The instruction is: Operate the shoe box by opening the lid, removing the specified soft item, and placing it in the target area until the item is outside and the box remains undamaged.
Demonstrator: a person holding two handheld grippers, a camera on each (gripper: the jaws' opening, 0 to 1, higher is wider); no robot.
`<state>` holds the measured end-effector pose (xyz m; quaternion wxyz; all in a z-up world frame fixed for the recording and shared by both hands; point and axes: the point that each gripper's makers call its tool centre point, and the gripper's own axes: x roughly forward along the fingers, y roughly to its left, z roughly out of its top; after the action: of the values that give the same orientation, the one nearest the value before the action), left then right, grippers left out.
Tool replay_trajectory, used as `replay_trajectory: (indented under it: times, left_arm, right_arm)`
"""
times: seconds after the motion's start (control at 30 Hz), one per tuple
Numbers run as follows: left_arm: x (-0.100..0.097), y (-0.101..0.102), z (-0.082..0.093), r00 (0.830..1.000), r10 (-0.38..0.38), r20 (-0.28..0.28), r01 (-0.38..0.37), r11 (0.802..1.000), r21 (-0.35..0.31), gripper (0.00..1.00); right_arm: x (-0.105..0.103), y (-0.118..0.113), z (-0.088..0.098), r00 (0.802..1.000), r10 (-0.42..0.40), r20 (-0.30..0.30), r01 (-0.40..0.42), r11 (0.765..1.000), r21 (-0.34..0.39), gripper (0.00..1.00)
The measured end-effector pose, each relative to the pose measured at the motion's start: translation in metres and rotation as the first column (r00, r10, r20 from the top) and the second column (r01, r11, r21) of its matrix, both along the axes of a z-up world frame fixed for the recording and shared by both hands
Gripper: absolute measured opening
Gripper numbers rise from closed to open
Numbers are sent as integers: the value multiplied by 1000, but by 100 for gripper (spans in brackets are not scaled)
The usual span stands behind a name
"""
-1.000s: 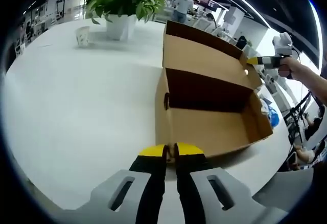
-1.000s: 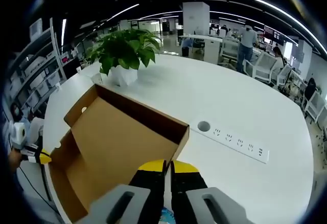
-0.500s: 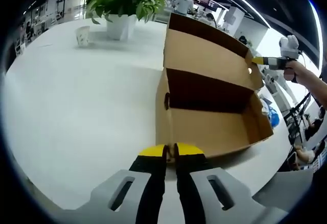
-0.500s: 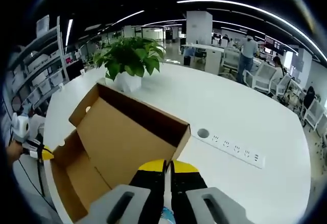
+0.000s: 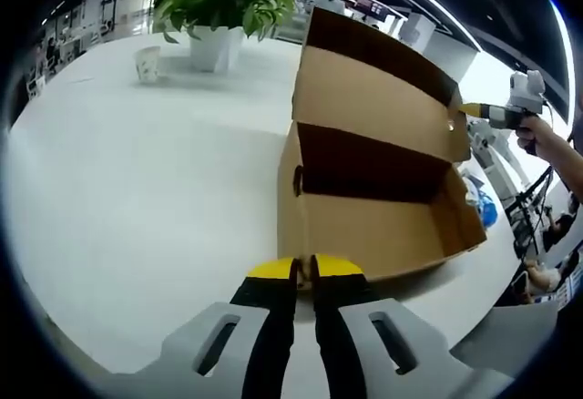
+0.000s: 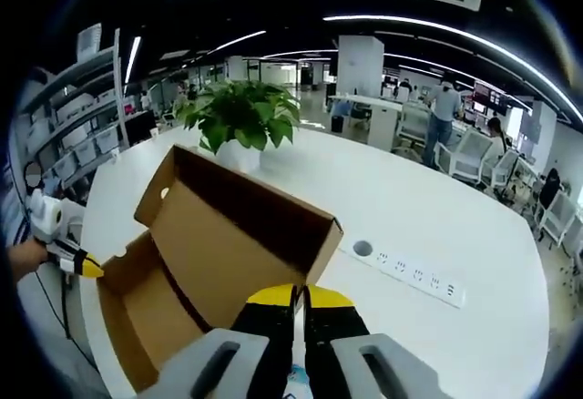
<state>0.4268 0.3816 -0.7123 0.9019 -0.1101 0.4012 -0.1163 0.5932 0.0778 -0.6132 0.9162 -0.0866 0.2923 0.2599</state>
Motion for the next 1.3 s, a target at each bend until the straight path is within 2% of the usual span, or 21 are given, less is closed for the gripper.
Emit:
replay_trajectory:
  times: [0.47, 0.63, 1.3]
  left_arm:
    - [0, -1, 0, 1000, -24, -1, 24, 1000, 6, 5]
    - [0, -2, 0, 999, -40, -3, 40, 999, 12, 5]
    - [-1, -3, 0, 998, -59, -1, 59, 998, 18, 5]
  right_arm:
    - [-22, -1, 12, 998, 4, 58, -5, 1000, 28, 0]
    - [-32, -1, 14, 998, 1, 67, -4, 999, 42, 0]
    - [-52, -1, 15, 996, -20, 81, 13, 996, 85, 0]
